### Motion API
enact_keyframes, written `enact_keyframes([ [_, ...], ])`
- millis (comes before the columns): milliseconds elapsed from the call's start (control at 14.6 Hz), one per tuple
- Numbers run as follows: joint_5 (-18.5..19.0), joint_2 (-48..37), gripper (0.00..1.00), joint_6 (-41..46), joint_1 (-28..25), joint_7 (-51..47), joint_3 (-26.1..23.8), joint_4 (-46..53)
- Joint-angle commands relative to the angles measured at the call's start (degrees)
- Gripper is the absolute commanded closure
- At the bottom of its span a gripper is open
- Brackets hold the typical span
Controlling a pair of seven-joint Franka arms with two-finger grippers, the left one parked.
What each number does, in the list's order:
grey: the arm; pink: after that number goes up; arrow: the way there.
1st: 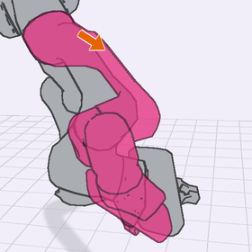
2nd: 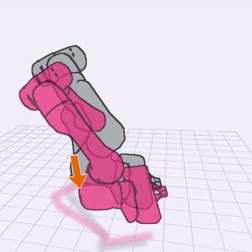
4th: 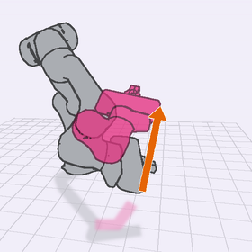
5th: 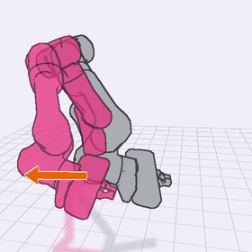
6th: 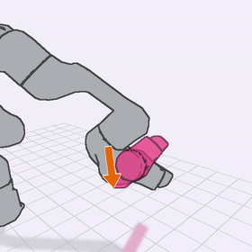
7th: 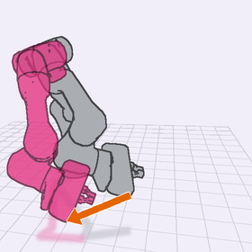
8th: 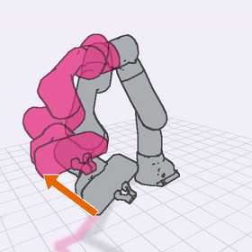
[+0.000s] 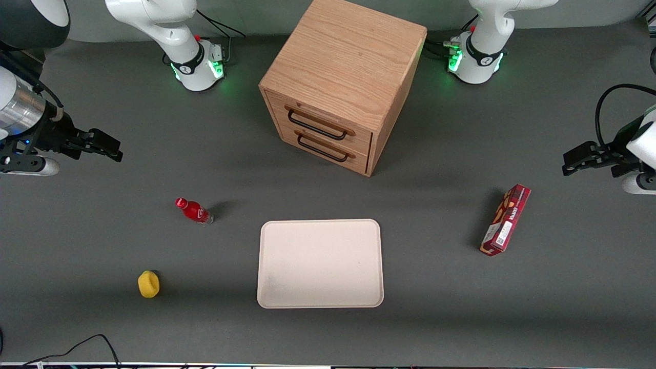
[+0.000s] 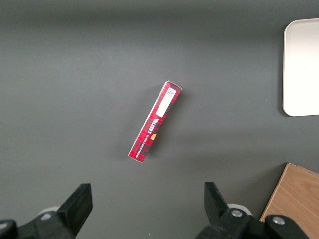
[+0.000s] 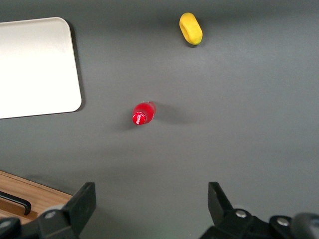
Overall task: Open upper drawer
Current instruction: 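Move the right gripper toward the upper drawer's black handle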
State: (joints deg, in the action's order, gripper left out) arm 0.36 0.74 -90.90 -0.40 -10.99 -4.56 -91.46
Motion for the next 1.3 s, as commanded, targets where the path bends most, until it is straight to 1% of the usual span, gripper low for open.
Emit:
enact_keyframes([
  [0,0.2,0.8,0.0,1.6,0.3,-1.6,0.2,1.6],
  [343,0.3,0.9,0.0,1.5,0.2,-1.5,0.3,2.1],
  [549,0.0,1.1,0.0,1.7,-0.4,-1.3,-0.5,4.6],
  [618,-1.3,1.1,0.0,2.6,-0.6,-1.1,-0.5,4.9],
  [686,-3.7,1.1,0.0,4.4,-0.7,-0.7,-0.7,5.1],
  [824,-10.0,0.9,0.0,5.6,-0.8,-0.3,-1.6,5.1],
  [961,-15.3,1.2,0.0,5.6,-0.9,2.1,-4.2,6.2],
  [1029,-15.3,1.4,0.0,5.6,-0.9,2.5,-6.8,6.3],
  [1098,-16.2,2.5,0.0,5.6,-0.9,2.5,-8.8,6.5],
  [1235,-17.0,4.3,0.0,5.4,-0.8,5.0,-15.3,6.5],
])
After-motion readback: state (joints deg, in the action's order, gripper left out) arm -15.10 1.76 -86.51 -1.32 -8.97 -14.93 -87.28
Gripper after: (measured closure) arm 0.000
